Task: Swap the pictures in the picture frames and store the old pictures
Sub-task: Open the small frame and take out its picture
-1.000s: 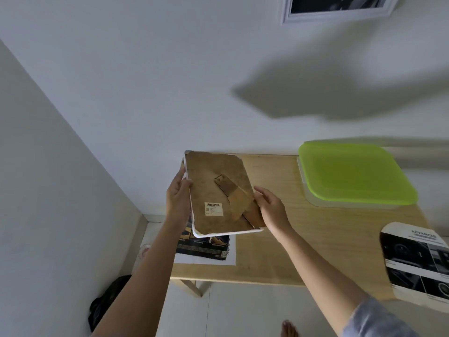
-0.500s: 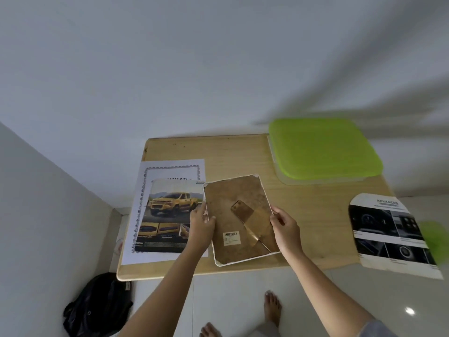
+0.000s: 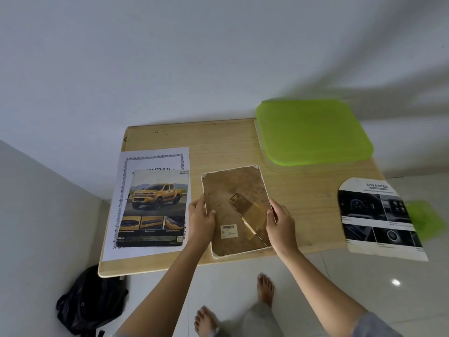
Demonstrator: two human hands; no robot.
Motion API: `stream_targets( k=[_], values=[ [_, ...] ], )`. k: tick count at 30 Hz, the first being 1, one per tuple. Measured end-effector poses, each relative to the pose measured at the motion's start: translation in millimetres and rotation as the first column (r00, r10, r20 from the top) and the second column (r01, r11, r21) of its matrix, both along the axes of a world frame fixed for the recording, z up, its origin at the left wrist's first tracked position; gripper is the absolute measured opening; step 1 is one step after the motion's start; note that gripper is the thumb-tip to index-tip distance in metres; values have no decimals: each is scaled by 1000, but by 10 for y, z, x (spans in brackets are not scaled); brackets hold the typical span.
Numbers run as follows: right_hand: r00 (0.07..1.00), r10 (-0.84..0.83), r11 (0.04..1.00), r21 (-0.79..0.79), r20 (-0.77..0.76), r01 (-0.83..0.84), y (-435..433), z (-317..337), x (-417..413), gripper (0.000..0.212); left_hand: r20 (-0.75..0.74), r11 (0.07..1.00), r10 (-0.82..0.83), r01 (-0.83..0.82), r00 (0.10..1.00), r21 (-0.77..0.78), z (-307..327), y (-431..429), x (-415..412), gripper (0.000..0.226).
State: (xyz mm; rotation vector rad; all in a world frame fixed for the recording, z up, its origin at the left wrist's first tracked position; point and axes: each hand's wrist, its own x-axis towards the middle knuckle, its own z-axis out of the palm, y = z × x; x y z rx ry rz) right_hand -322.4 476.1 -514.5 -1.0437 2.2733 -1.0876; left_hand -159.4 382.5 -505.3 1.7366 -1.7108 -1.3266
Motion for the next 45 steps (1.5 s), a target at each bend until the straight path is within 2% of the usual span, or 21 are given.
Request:
stream_targets(
  k=[11, 14, 21, 25, 28, 31, 36, 45],
  values=[
    [999, 45, 998, 49, 11, -45, -51, 2, -17, 30, 115, 993, 25, -11, 993, -122, -77, 154, 30, 50],
    [997, 71, 996, 61, 16, -72, -177, 31, -66, 28, 125, 991, -20, 36, 992, -130, -82, 272, 78, 55],
    [975, 222, 964, 148, -1, -219, -698, 69, -184, 45, 168, 944, -304, 320, 938, -80, -178, 523, 263, 102],
    [956, 286, 941, 208, -63, -268, -863, 35, -254, 47, 180, 918, -385, 395, 905, -21, -145, 512, 311, 128],
    [945, 306, 935, 225, -113, -276, -891, 16, -262, 46, 220, 896, -433, 444, 874, -2, -176, 500, 358, 139],
    [951, 291, 941, 210, -103, -265, -897, 17, -258, 44, 241, 893, -436, 449, 867, -1, -187, 496, 364, 140],
    [973, 231, 954, 192, 10, -229, -993, 72, -290, 35, 251, 902, -416, 432, 874, -8, -153, 509, 346, 138],
    [985, 125, 973, 179, 120, -145, -1076, 192, -276, 29, 242, 921, -367, 387, 898, -39, -138, 522, 383, 140]
  ],
)
